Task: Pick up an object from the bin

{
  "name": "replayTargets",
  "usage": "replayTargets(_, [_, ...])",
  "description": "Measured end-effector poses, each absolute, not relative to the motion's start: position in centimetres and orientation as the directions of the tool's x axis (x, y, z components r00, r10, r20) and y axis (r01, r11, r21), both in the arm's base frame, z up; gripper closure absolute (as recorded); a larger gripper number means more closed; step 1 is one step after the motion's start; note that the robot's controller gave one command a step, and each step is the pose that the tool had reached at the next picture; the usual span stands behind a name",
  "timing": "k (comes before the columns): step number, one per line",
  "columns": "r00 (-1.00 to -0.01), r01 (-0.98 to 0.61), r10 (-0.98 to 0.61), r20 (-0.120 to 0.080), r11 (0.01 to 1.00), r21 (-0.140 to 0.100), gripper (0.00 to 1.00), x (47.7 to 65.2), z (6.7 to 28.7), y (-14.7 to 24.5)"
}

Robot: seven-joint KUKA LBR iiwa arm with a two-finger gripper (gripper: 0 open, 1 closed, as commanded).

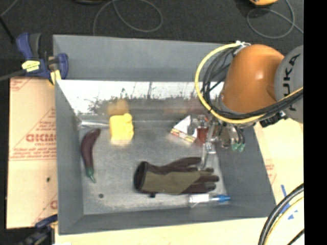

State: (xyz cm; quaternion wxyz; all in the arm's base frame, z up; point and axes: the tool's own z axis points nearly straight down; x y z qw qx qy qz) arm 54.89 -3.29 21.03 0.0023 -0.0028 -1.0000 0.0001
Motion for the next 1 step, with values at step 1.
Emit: replayTargets(1, [-1.000,0.005,0.005,-0.004,1.000,-0.001,0.00,55.03,21.50,-3.30])
